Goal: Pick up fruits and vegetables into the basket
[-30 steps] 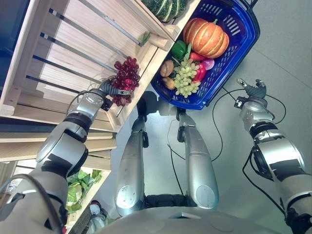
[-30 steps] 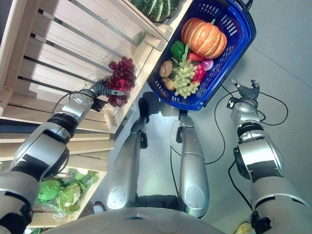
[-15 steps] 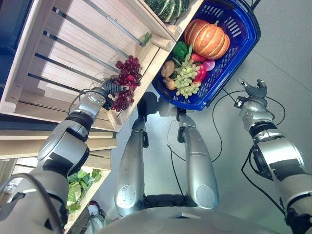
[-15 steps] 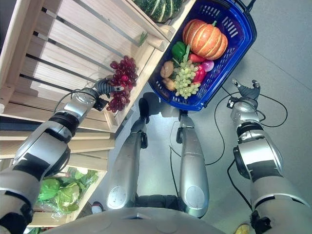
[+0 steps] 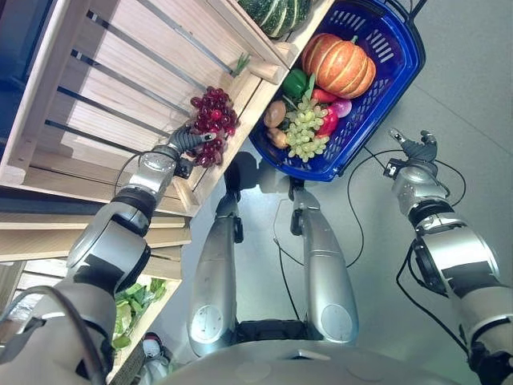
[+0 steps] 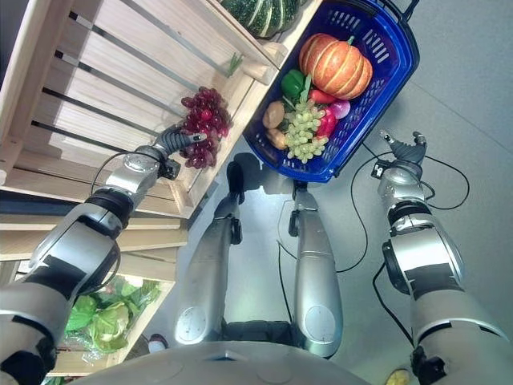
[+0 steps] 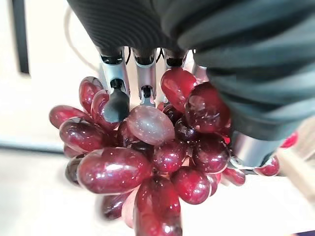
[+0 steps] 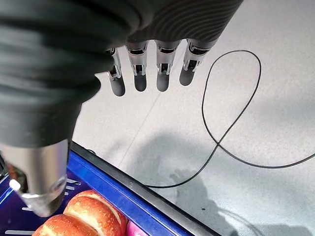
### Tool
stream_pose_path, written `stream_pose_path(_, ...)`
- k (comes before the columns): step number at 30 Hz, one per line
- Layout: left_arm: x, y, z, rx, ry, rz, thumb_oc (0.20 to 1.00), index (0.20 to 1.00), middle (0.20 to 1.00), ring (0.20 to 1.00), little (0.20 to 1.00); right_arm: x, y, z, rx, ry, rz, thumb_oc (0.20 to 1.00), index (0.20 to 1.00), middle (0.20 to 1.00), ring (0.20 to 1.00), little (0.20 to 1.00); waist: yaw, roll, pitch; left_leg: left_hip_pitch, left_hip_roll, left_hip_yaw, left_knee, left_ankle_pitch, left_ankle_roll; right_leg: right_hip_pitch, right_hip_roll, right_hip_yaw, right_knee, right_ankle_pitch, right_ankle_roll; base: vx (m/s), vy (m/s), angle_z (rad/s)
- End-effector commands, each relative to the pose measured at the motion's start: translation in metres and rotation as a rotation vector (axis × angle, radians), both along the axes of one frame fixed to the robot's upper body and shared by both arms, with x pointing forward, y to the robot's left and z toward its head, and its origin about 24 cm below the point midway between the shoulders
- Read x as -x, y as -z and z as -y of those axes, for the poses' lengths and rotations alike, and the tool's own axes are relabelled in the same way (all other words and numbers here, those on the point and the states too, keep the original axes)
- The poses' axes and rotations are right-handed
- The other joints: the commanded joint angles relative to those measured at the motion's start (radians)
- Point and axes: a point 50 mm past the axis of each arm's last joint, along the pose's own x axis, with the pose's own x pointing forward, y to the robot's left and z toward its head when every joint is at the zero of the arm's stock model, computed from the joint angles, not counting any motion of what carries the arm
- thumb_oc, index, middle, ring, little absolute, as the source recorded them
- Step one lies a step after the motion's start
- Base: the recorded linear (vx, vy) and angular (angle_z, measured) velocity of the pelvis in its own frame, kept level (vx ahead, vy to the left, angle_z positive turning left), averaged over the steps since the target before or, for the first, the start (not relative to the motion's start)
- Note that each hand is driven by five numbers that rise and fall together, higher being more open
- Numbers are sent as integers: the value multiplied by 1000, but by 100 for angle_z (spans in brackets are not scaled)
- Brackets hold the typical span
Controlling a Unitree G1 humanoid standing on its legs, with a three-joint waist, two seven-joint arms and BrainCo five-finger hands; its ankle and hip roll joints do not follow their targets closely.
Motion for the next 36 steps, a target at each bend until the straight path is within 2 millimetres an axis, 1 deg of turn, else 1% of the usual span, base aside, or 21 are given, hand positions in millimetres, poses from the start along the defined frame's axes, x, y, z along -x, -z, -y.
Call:
stream_pose_path(1,1,-8,12,258,22,95,200,200,200,200,200,13,15,7,6,50,-9,1000,1000,1000,1000,1000,28,-3,-34,-6,-47,6,68,-105,4,21,63,16,7,-14,78,0,0,0)
stream_pose_path(2,1,-11,12,297,22,107,200,200,200,200,200,13,15,8,6,52,-10,1000,1000,1000,1000,1000,30,-2,-34,-5,-48,4,67,-105,4,22,61,15,7,-14,79,0,0,0)
stream_pose_path(8,-1,-22,13,390,19,142,200,200,200,200,200,13,13,10,11,53,-14,1000,1000,1000,1000,1000,31,3,-34,-2,-49,2,69,-108,4,27,58,12,9,-21,78,0,0,0)
stream_pose_path(11,-1,-30,16,522,62,181,200,200,200,200,200,15,14,14,16,49,-17,1000,1000,1000,1000,1000,29,5,-34,-1,-49,3,71,-110,4,28,56,11,10,-25,76,0,0,0)
stream_pose_path(14,-1,-38,18,541,95,224,200,200,200,200,200,14,13,13,15,44,-9,1000,1000,1000,1000,1000,29,5,-34,-6,-51,2,67,-101,4,26,53,10,1,-16,75,0,0,0)
stream_pose_path(16,-1,-38,19,543,106,236,200,200,200,200,200,15,14,13,14,37,-6,1000,1000,1000,1000,1000,30,6,-34,-1,-50,1,68,-109,3,30,53,11,5,-23,76,0,0,0)
stream_pose_path(17,0,-44,22,558,131,272,200,200,200,200,200,13,11,12,1,12,23,1000,1000,1000,1000,1000,30,6,-34,-1,-50,1,69,-108,3,29,53,11,5,-22,75,0,0,0)
stream_pose_path(18,0,-47,22,560,135,282,200,200,200,200,200,12,9,11,1,4,36,1000,1000,1000,1000,1000,30,6,-34,-6,-50,0,65,-101,3,25,53,11,1,-16,75,0,0,0)
stream_pose_path(21,3,-55,24,586,157,340,200,200,200,200,200,8,2,5,5,-58,127,1000,1000,1000,1000,1000,33,5,-34,-2,-53,-3,67,-108,3,30,51,9,3,-22,75,0,0,0)
stream_pose_path(22,3,-56,24,587,160,348,200,200,200,200,200,7,0,5,8,-62,138,1000,1000,1000,1000,1000,32,5,-34,-7,-54,-3,64,-101,3,25,51,8,-1,-15,75,0,0,0)
stream_pose_path(26,8,-62,23,610,180,407,200,200,200,200,200,1,-16,-12,19,-163,273,1000,1000,1000,1000,1000,31,0,-34,2,-54,-4,62,-107,2,35,48,4,-2,-21,77,0,0,0)
stream_pose_path(28,11,-66,23,629,188,444,200,200,200,200,200,-2,-28,-27,9,-232,348,1000,1000,1000,1000,1000,29,-3,-34,3,-55,-5,60,-106,2,34,47,3,-3,-22,77,0,0,0)
stream_pose_path(30,14,-67,22,627,192,467,200,200,200,200,200,-2,-34,-36,-10,-273,397,1000,1000,1000,1000,1000,27,-5,-34,5,-56,-5,59,-106,2,37,45,1,-4,-23,77,0,0,0)
stream_pose_path(31,17,-67,20,633,196,482,200,200,200,200,200,-1,-37,-44,-15,-309,433,1000,1000,1000,1000,1000,25,-7,-34,7,-56,-5,57,-106,2,39,45,1,-4,-24,77,0,0,0)
stream_pose_path(34,19,-67,18,636,198,498,200,200,200,200,200,1,-43,-52,-6,-351,473,1000,1000,1000,1000,1000,23,-7,-34,9,-56,-4,55,-104,1,40,45,-1,-5,-24,77,0,0,0)
stream_pose_path(36,20,-68,18,634,200,507,200,200,200,200,200,2,-51,-61,-4,-402,518,1000,1000,1000,1000,1000,19,-8,-34,12,-56,-2,49,-103,0,45,43,-3,-10,-25,78,0,0,0)
